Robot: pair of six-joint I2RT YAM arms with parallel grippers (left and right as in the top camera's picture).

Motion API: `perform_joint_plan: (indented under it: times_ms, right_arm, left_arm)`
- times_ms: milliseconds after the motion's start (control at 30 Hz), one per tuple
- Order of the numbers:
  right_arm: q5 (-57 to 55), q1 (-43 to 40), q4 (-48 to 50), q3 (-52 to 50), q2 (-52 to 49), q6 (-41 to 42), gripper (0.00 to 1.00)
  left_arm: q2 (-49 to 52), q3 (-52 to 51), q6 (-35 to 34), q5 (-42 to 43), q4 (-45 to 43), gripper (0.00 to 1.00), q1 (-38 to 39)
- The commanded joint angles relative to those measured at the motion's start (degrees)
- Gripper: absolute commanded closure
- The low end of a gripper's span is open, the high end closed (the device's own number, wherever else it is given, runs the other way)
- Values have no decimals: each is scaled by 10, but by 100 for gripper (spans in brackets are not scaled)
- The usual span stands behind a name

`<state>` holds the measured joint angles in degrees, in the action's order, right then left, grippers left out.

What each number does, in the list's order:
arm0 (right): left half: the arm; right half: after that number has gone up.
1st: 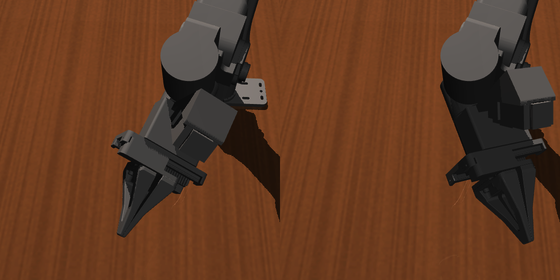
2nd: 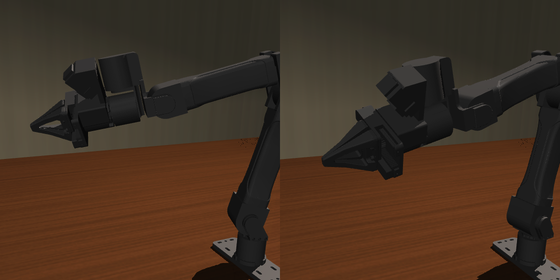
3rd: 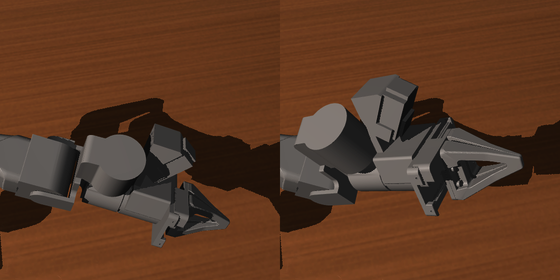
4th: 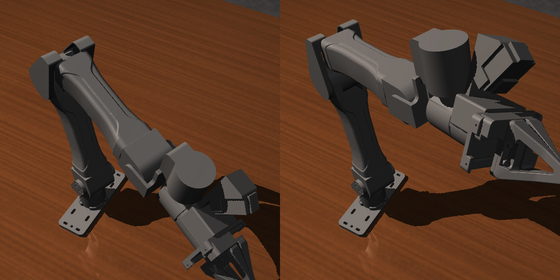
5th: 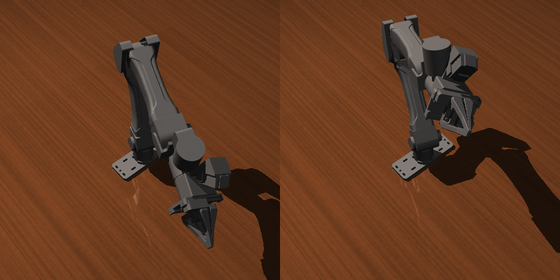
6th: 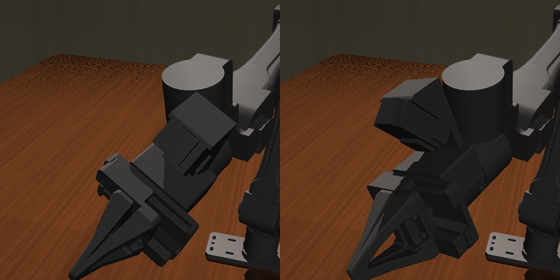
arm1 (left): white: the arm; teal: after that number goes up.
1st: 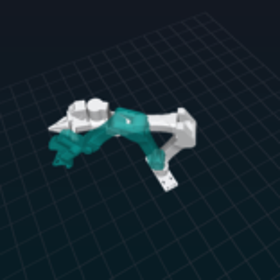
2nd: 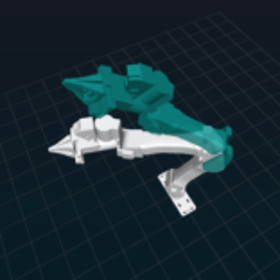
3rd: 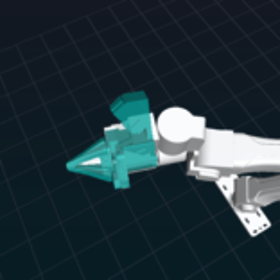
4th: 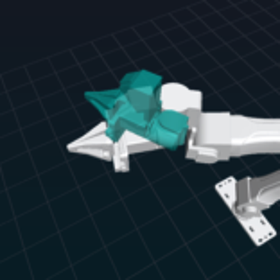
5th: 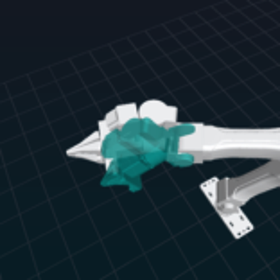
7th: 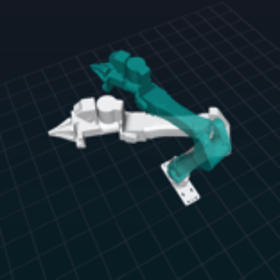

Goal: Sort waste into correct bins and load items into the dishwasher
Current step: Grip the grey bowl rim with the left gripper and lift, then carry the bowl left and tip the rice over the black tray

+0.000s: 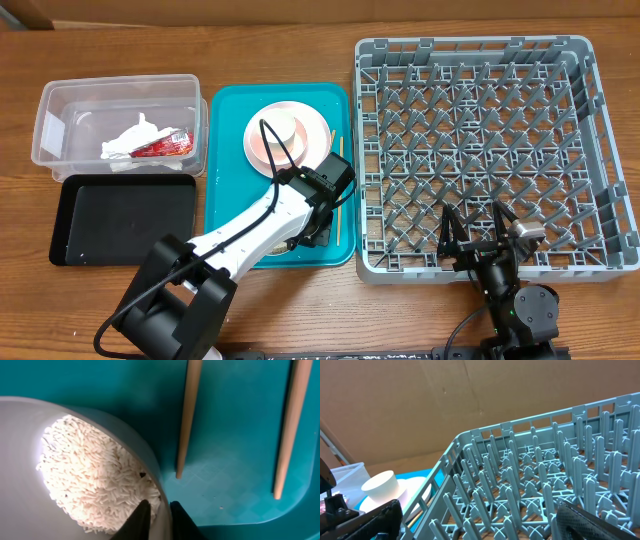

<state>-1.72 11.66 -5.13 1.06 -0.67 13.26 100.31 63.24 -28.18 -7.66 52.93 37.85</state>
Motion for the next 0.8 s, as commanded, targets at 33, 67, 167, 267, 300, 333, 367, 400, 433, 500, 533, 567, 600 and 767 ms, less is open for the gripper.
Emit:
perform_joint_plan:
  times_ms: [33, 67, 167, 267, 300, 333, 367, 400, 433, 500, 533, 567, 600, 767]
  right_arm:
    - [1, -2, 4, -6, 5, -2, 0]
    - [1, -2, 4, -6, 5, -2, 0]
    - [1, -2, 4, -6, 5, -2, 0]
    - [1, -2, 4, -6, 5, -2, 0]
    - [1, -2, 4, -6, 5, -2, 0]
    - [1, -2, 4, -6, 5, -2, 0]
    - [1, -2, 4, -6, 5, -2, 0]
    - [1, -2, 4, -6, 5, -2, 0]
    - [1, -2, 4, -6, 5, -2, 0]
    - [1, -2, 4, -6, 5, -2, 0]
    - [1, -2, 4, -6, 5, -2, 0]
    - [1, -2, 4, -6, 5, -2, 0]
    - [1, -2, 4, -6, 5, -2, 0]
    - [1, -2, 4, -6, 5, -2, 0]
  left_arm:
    - [-3, -3, 3, -16, 2, 96, 0]
    - [-3, -3, 3, -10, 2, 96, 0]
    - [-3, -3, 3, 16, 2, 96, 0]
    - [-3, 2, 3, 19, 9, 96, 0]
    - [-4, 5, 3, 19, 13, 96, -1]
    - [-4, 11, 3, 20, 20, 96, -2]
    - [-5, 17, 3, 20, 27, 96, -4]
    - [-5, 24, 3, 23, 33, 96, -8]
    - [-6, 33, 3, 26, 41, 96, -11]
    - [-10, 52, 3, 36, 59, 96, -20]
    - [-12, 59, 3, 38, 66, 96, -24]
    - [-16, 68, 4, 37, 75, 96, -28]
    - [-20, 78, 4, 37, 86, 96, -33]
    - [-57, 108, 6, 37, 122, 96, -61]
